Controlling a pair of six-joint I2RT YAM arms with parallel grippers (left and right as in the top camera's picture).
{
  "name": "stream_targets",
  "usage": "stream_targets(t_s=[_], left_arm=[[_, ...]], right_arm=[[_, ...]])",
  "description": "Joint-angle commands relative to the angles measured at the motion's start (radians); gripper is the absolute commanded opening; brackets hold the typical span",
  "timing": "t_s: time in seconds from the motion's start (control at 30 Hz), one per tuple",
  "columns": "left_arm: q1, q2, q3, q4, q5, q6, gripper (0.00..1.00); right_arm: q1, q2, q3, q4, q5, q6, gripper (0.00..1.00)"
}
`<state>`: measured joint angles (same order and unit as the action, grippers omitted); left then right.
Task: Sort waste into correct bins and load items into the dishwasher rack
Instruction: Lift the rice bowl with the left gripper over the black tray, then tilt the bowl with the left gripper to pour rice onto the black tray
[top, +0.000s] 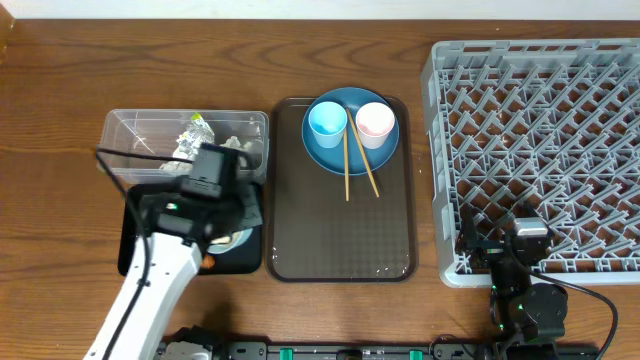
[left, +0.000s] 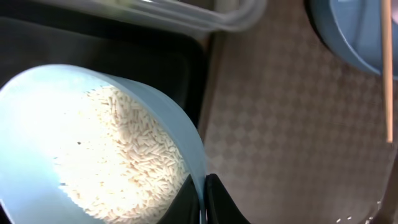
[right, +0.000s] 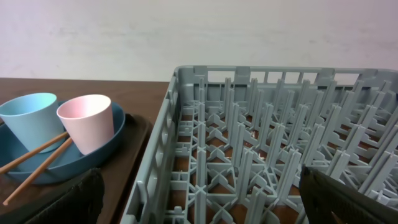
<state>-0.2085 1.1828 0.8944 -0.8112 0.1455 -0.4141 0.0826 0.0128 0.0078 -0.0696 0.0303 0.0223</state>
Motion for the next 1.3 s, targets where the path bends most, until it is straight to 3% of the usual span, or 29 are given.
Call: stream_targets(t_s=[0.0,0.63,1.27], left_arm=[[0.106,-0.012,0.006,-0.004,0.17,0.119,0.06],[0.71,0.002,0.006,-0.163,0.931,0.555,0.06],[0.766,0.079,-0.008,-0.215,1.137,0.602,0.06]], right_arm=[[-0.001,-0.002,-0.002,-0.002,-0.001,0.014,0.99],[-0.001,-0.002,-0.002,-0.002,-0.001,0.014,0.99],[-0.001,-0.002,-0.002,-0.002,-0.001,0.014,0.99]])
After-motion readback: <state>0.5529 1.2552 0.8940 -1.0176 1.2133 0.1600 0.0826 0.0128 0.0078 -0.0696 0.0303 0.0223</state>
